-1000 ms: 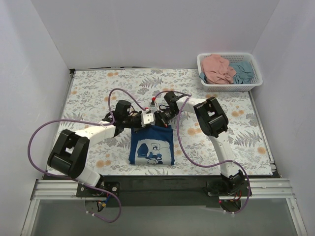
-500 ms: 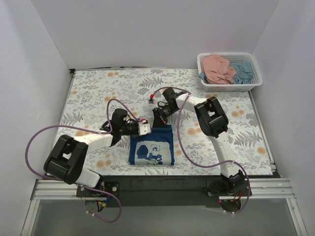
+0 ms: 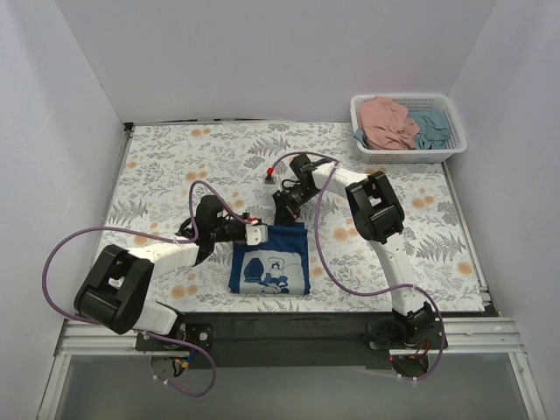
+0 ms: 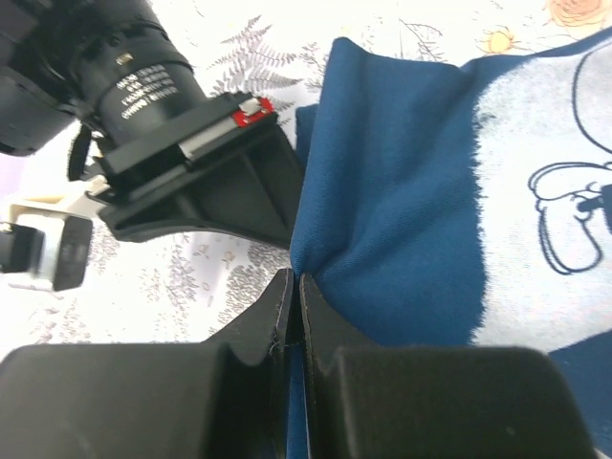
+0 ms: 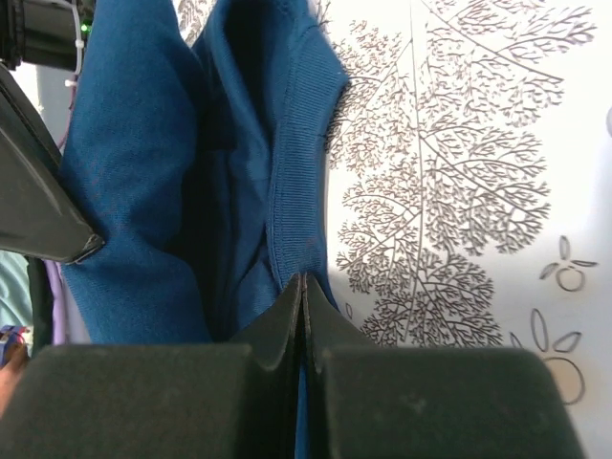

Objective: Fold and stack the t-shirts
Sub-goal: Fold the tshirt

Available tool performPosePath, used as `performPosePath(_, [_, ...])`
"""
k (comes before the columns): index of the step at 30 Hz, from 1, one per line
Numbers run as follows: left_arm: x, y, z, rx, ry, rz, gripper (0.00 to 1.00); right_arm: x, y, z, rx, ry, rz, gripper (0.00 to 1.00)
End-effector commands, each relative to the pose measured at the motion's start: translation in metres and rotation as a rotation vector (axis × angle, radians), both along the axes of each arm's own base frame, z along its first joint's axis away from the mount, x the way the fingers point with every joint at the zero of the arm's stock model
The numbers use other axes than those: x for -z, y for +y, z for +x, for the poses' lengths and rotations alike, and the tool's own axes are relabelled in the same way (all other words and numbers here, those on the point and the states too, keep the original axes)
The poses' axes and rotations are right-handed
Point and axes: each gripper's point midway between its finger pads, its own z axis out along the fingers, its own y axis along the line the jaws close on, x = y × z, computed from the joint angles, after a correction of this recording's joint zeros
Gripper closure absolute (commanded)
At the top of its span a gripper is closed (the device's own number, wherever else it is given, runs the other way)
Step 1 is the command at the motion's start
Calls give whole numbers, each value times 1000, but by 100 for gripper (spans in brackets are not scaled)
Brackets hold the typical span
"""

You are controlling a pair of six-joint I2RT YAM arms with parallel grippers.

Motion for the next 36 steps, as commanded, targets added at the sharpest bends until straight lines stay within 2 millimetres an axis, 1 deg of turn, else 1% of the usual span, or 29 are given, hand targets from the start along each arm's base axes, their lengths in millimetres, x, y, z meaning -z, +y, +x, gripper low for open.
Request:
performPosePath(1, [-16,-2,12,-16,-107,-22,100,19,-5,-13,-43,9,-41,99])
performPosePath(2, [-17,-2,14,-22,-113,-27,100,19,-5,-13,-47,8,-37,99])
performPosePath(3, [-13,-1,16,-31,-110,-23,100,19,-5,-13,-48,8,-37,99])
performPosePath(4, [-16,-2,20,-40,-126,-29,100,19,-6,-14,-50,9,-38,99])
performPosePath(6, [-14,-3,25,-52,-126,-33,100,19,-6,-14,-52,10,-37,99])
performPosePath(7, [-17,-4,29,-60,-141,-42,100,19,-6,-14,-53,9,-36,99])
performPosePath(10, [-15,-2,39,-94,-147,-38,100,19,-6,-15,-57,6,-35,99])
performPosePath(12, [-12,-1,40,-98,-141,-34,100,19,-7,-15,-59,7,-36,99])
performPosePath(15, [0,2,40,-104,-133,-12,100,19,-7,-15,-58,7,-36,99])
performPosePath(16, [-2,2,42,-113,-158,-20,100,19,-7,-15,-59,8,-37,99])
performPosePath(18, [4,5,43,-128,-158,-17,100,19,-7,-15,-60,8,-38,99])
performPosePath(20, [5,4,42,-121,-161,-21,100,18,-8,-14,-58,6,-40,99])
performPosePath(23, [0,2,40,-120,-148,-41,81,12,-7,-8,-51,-19,-59,99])
performPosePath(24, [-14,1,41,-128,-151,-64,73,8,-7,-1,-44,-41,-61,97])
performPosePath(25, [-16,1,42,-151,-70,-59,70,-4,-5,9,-37,-82,-51,91])
performPosePath(26, [-25,0,44,-162,-29,-64,69,-9,-7,16,-29,-114,-62,88])
performPosePath(27, [-38,5,45,-184,11,-76,68,-16,-9,23,-19,-140,-65,84])
performPosePath(28, [-49,5,44,-193,99,-74,65,-33,-9,31,-10,-190,-53,77])
performPosePath(29, [-53,8,41,-215,187,-86,64,-37,-14,38,1,-231,-73,74])
performPosePath(30, [-43,22,28,-241,321,-40,64,-44,-19,46,17,-265,-83,69])
performPosePath(31, [-51,25,27,-246,373,-49,63,-57,-23,52,31,-309,-85,58])
performPosePath(32, [-67,25,26,-239,438,-85,63,-61,-28,59,44,-350,-111,54])
performPosePath(33, [-71,37,28,-266,492,-99,62,-66,-35,66,59,-374,-119,51])
performPosePath(34, [-61,45,15,-274,603,-74,60,-80,-40,71,76,-409,-118,46])
performPosePath(35, [-70,47,14,-249,627,-83,59,-84,-45,73,89,-417,-124,45])
performPosePath(36, [-66,56,15,-279,673,-80,58,-90,-55,79,113,-424,-126,43])
